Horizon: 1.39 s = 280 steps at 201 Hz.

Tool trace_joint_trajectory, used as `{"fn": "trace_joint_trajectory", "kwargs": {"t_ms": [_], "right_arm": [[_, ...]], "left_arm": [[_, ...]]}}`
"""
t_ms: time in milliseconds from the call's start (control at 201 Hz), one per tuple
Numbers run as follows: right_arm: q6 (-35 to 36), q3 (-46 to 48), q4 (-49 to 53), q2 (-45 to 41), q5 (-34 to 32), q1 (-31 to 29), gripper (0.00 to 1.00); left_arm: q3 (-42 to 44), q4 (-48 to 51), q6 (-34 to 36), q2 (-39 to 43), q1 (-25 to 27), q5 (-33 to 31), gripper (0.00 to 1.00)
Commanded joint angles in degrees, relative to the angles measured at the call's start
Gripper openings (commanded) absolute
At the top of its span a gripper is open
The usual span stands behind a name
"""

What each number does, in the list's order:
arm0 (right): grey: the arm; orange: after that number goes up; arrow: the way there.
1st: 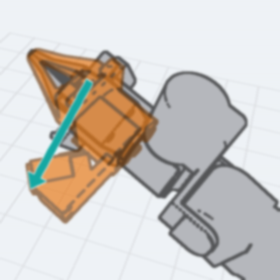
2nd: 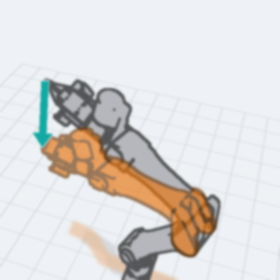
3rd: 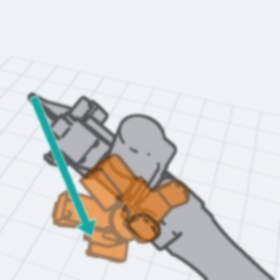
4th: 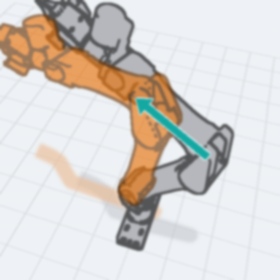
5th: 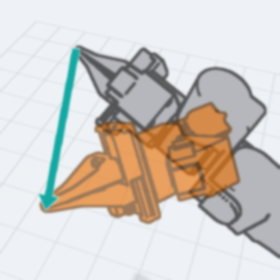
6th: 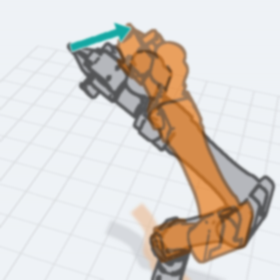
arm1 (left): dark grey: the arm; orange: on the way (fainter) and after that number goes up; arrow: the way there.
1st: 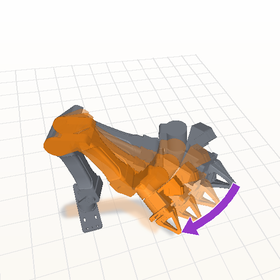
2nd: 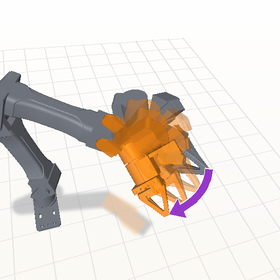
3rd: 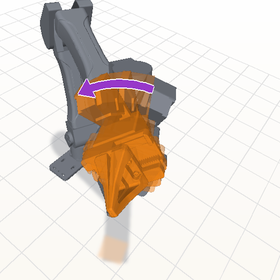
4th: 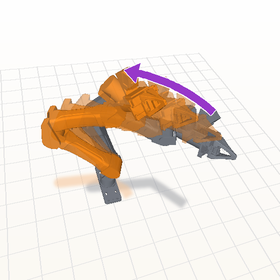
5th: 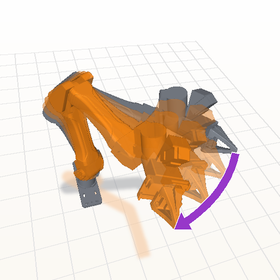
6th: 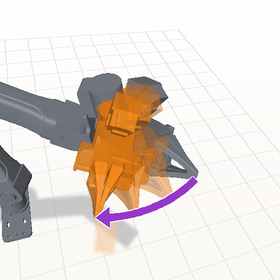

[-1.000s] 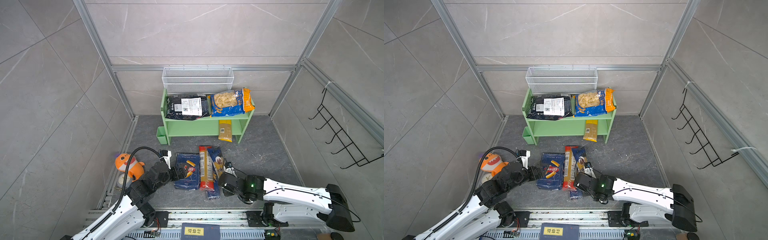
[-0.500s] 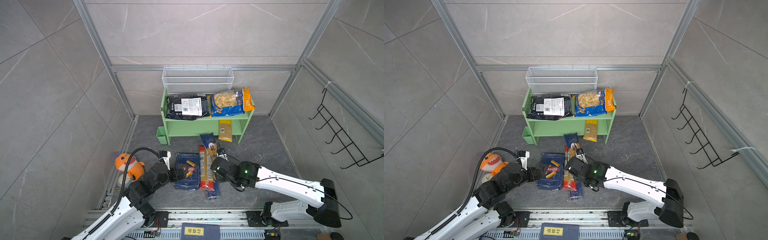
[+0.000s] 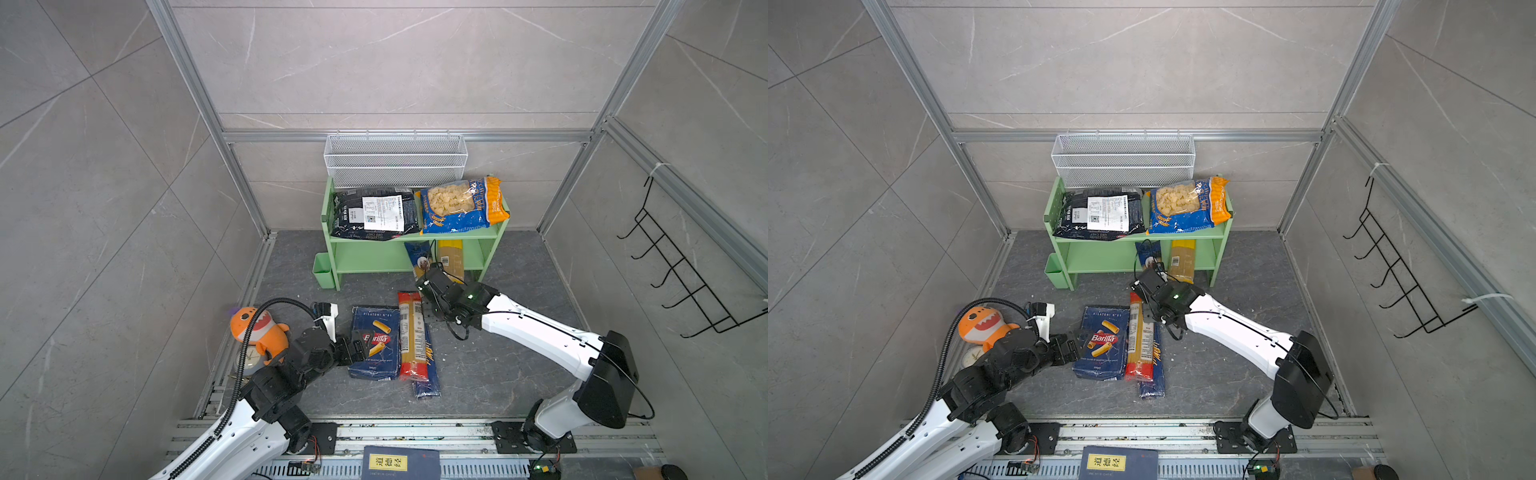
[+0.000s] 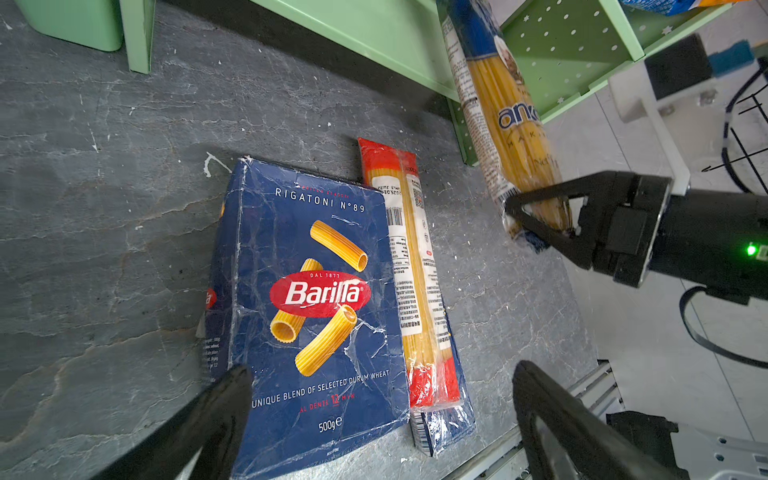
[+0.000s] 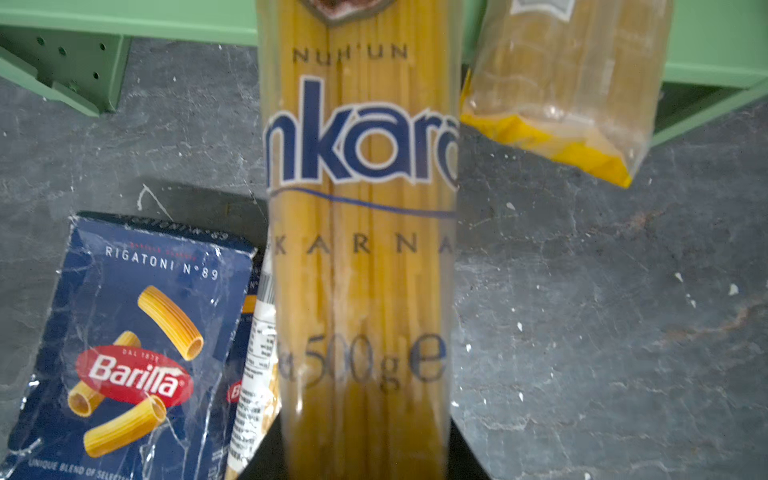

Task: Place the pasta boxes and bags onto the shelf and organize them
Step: 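Set the Ankara bag upright on the lower tier beside the yellow bag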

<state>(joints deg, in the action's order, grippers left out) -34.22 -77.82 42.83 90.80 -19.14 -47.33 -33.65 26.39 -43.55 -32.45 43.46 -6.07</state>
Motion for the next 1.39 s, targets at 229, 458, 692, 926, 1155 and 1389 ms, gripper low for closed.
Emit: {"fn": "trace_joint_trajectory", "kwargs": {"t_ms": [229, 458, 692, 926, 1155, 1389], "right_arm": [[1.08, -7.43, -10.64, 6.3, 0.53, 6.4, 0.0], [0.49, -11.07, -10.76, 10.54, 2.42, 10.28, 0.0], [0.18, -10.87, -9.59, 10.36, 2.74, 14.32, 0.0], [0.93, -11.45, -8.04, 10.31, 2.88, 16.65, 0.0], [1.99, -12.99, -6.0, 11.09, 3.27, 18.73, 0.0], [3.02, -14.9, -6.65, 13.33, 6.02, 18.81, 0.02]], "left_arm": [[-3.43, 0.81, 2.86, -0.84, -0.22, -1.82, 1.0], [-4.15, 1.07, 3.3, -1.38, -0.3, -2.31, 1.0], [-4.7, 1.39, 3.8, -1.56, -0.23, -2.86, 1.0], [-5.07, 0.42, 4.08, -3.14, -0.23, -2.46, 1.0], [-4.61, 0.92, 3.74, -2.45, -0.36, -2.72, 1.0], [-4.55, 0.76, 3.58, -2.27, -0.36, -2.72, 1.0]]}}
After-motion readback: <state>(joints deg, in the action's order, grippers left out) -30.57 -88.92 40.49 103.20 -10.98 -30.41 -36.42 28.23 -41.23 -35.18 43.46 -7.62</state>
